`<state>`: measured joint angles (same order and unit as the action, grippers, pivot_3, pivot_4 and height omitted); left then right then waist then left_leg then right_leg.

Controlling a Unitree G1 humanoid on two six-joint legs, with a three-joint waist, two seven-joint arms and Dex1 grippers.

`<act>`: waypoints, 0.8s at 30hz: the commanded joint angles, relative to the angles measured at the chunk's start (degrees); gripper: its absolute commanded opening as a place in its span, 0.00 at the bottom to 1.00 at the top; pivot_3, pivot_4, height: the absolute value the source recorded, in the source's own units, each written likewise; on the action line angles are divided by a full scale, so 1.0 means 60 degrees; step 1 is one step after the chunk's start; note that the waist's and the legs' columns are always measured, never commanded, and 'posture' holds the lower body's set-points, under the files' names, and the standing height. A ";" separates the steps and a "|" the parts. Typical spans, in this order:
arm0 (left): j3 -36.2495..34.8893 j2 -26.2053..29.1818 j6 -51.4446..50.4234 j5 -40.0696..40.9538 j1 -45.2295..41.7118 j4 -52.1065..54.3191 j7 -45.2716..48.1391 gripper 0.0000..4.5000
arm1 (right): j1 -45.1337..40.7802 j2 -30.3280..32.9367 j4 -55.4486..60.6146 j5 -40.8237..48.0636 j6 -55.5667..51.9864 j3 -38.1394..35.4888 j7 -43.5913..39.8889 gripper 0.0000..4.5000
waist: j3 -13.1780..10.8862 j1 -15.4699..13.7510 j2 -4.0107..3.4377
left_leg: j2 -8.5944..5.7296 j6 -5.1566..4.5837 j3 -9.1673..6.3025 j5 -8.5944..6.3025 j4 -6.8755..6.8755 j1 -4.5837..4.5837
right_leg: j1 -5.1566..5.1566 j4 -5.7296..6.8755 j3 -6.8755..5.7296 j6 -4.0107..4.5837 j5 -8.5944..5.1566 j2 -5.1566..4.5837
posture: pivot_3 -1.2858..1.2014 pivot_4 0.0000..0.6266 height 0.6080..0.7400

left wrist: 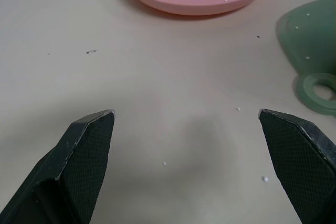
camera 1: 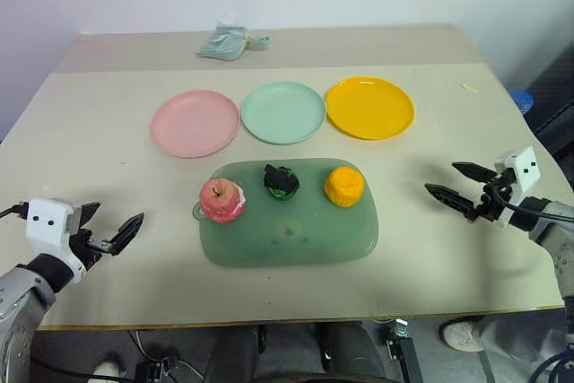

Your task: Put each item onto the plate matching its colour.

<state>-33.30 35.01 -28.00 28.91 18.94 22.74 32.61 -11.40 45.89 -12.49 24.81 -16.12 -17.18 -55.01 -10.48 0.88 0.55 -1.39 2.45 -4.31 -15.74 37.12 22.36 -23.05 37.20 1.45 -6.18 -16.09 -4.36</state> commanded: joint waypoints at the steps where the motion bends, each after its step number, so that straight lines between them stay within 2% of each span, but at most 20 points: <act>1: -0.0461 -0.0155 -0.0025 0.0130 0.0214 0.0560 -0.0265 1.00 | -0.0821 -0.0187 -0.0433 -0.0229 0.0449 0.0246 -0.0025 0.99 | 0.0000 0.0009 0.0000 | 0.0000 0.0000 0.0002 0.0000 0.0000 -0.0001 | 0.0000 0.0000 0.0001 0.0000 0.0000 0.0000 | 0.52 0.24 1.00; 5: -0.0475 -0.0425 -0.0091 0.0223 0.0275 0.0904 -0.0578 1.00 | -0.1516 -0.0493 -0.1001 -0.0588 0.0875 0.0525 0.0174 0.99 | 0.0000 -0.0044 0.0001 | 0.0000 0.0000 0.0000 0.0000 0.0000 0.0000 | 0.0000 -0.0002 -0.0001 0.0000 0.0000 0.0002 | 0.52 0.24 1.00; 10: -0.0322 -0.0466 -0.0140 0.0300 0.0025 0.0881 -0.0714 1.00 | -0.1719 -0.0749 -0.1059 -0.0767 0.1020 0.0519 0.0607 0.99 | 0.0000 -0.0061 0.0001 | -0.0010 0.0000 -0.0003 0.0000 0.0005 0.0004 | 0.0006 -0.0003 -0.0003 -0.0001 0.0000 -0.0009 | 0.52 0.24 1.00; 17: 0.0174 -0.0426 -0.0174 0.0321 -0.1239 0.0372 -0.0887 1.00 | -0.1111 -0.1059 0.0300 -0.0511 0.0539 0.0337 0.1309 0.99 | 0.0002 -0.0029 -0.0002 | -0.0009 0.0001 -0.0007 0.0001 0.0004 0.0003 | 0.0006 -0.0002 -0.0006 -0.0001 0.0001 -0.0005 | 0.52 0.24 1.00; 24: 0.0214 -0.0176 -0.0220 0.0934 -0.2128 -0.0155 -0.0164 1.00 | -0.0242 -0.0862 0.2368 0.0410 -0.0795 -0.0033 0.1317 0.99 | 0.0002 -0.0028 -0.0003 | -0.0006 0.0001 -0.0007 0.0000 0.0004 0.0002 | 0.0005 -0.0001 -0.0005 -0.0001 0.0001 -0.0001 | 0.52 0.24 1.00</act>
<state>-31.54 32.58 -29.70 32.98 7.44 21.11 30.23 -12.78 39.52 -2.59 25.28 -19.82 -15.10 -47.30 -10.47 0.71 0.53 -1.43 2.45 -4.35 -15.74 37.15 22.38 -23.02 37.20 1.41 -6.19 -16.08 -4.36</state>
